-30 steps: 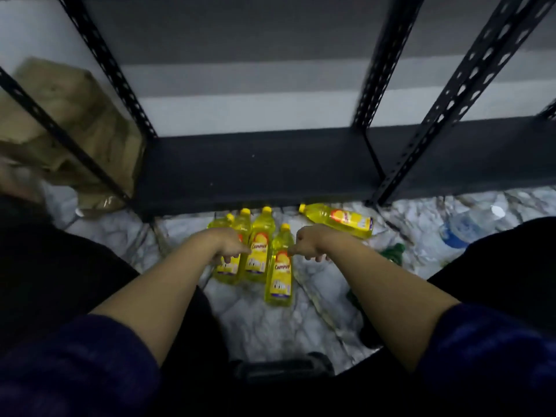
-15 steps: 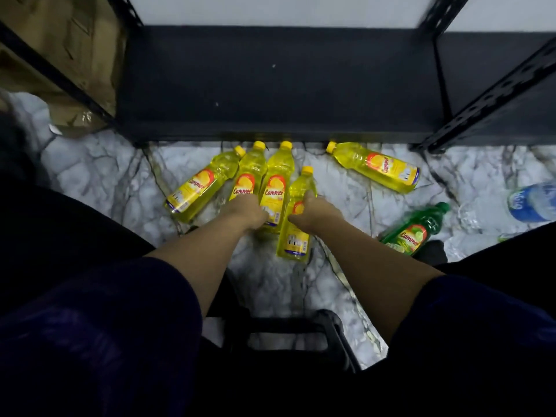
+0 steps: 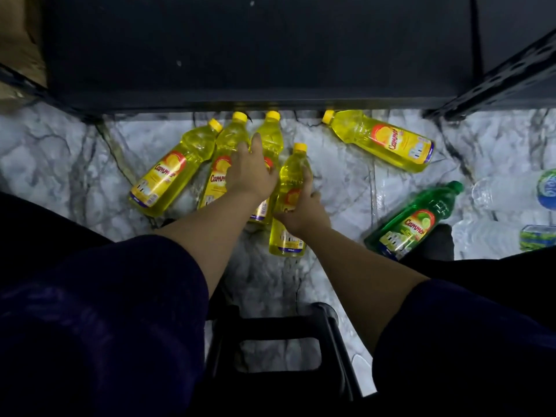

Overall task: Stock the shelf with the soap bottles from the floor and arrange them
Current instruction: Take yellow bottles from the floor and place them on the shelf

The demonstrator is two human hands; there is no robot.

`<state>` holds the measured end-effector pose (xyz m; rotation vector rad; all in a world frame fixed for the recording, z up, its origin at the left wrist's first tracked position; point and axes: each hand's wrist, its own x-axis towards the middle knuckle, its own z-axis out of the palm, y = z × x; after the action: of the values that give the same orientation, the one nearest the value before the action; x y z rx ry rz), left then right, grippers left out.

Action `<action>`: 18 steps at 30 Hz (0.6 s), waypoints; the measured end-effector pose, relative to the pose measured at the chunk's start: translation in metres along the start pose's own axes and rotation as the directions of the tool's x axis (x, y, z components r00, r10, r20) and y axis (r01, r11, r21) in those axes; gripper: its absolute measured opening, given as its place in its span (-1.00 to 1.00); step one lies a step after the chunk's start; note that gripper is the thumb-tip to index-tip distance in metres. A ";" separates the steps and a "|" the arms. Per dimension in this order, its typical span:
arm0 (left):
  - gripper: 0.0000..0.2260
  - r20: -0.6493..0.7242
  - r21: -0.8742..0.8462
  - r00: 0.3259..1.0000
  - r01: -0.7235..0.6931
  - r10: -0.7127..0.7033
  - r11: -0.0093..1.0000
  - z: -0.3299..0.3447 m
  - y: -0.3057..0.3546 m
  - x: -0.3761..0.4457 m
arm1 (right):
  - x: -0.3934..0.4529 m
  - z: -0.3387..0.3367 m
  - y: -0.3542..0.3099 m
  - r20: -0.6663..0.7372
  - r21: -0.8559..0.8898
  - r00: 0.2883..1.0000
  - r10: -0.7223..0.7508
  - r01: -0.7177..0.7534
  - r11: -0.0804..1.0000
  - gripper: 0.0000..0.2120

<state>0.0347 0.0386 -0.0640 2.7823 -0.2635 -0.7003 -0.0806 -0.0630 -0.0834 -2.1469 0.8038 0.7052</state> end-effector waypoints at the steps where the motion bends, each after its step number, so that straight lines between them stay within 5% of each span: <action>1: -0.28 0.012 0.008 1.000 -0.001 0.001 1.000 0.003 0.000 0.003 | 0.000 0.001 0.006 -0.022 -0.027 1.000 -0.006 0.006 1.000 0.17; 10: -0.06 0.035 0.138 0.998 0.045 -0.050 0.989 0.015 0.017 0.022 | 0.001 -0.031 0.066 -0.196 -0.061 0.970 0.145 -0.159 0.985 0.20; 18: 0.05 0.159 0.021 0.986 0.035 -0.038 0.999 0.043 0.028 0.015 | 0.027 -0.040 0.072 -0.211 -0.109 0.975 0.066 -0.091 0.990 0.15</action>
<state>0.0240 -0.0003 -0.0989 2.7572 -0.2509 -0.9364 -0.1052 -0.1415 -0.1098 -2.3339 0.9831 0.5873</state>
